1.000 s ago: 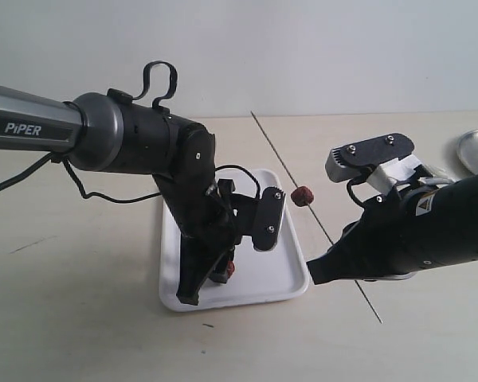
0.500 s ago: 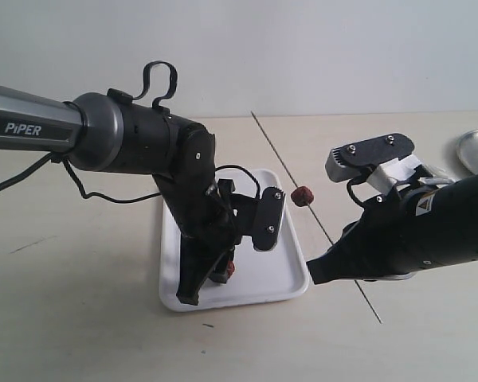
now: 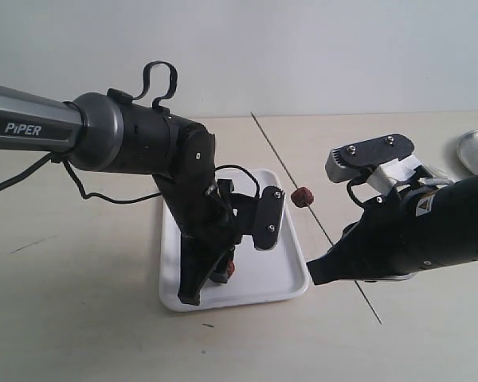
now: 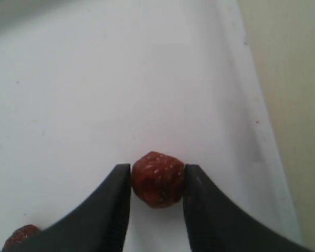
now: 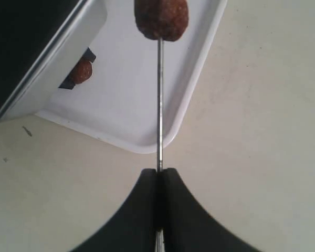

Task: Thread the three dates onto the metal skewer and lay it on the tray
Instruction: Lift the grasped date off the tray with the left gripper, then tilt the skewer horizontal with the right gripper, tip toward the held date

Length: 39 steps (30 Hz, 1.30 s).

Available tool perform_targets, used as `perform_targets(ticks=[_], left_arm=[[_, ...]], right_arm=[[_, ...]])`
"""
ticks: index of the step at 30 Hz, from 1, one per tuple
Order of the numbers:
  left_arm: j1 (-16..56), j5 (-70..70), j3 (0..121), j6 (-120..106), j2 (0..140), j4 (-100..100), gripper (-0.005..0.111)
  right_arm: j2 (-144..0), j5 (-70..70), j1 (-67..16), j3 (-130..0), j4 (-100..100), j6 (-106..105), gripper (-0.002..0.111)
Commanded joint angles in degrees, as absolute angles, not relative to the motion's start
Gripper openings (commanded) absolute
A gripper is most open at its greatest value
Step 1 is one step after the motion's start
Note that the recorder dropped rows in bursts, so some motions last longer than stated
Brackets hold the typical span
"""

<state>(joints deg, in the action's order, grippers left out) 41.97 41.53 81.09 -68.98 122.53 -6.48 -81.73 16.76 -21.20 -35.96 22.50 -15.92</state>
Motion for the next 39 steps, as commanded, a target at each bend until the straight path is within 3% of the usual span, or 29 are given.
perform_targets(ticks=[1,22,39], left_arm=[[42.2,41.9,81.4,-68.0,122.6,-6.6,0.035],[39.3,42.7,81.4,-65.9,115.0,-11.6,0.03],[14.7,64.4,81.4,-88.6,110.7,-52.2,0.03]], right_arm=[[-81.3,16.9,-20.9,-35.8,22.4,-15.8,0.0],[-81.3,17.0,-20.9,-35.8,20.3,-16.2,0.0],[-81.5,16.0,-20.9,-35.8,-5.5,-16.8,0.0]])
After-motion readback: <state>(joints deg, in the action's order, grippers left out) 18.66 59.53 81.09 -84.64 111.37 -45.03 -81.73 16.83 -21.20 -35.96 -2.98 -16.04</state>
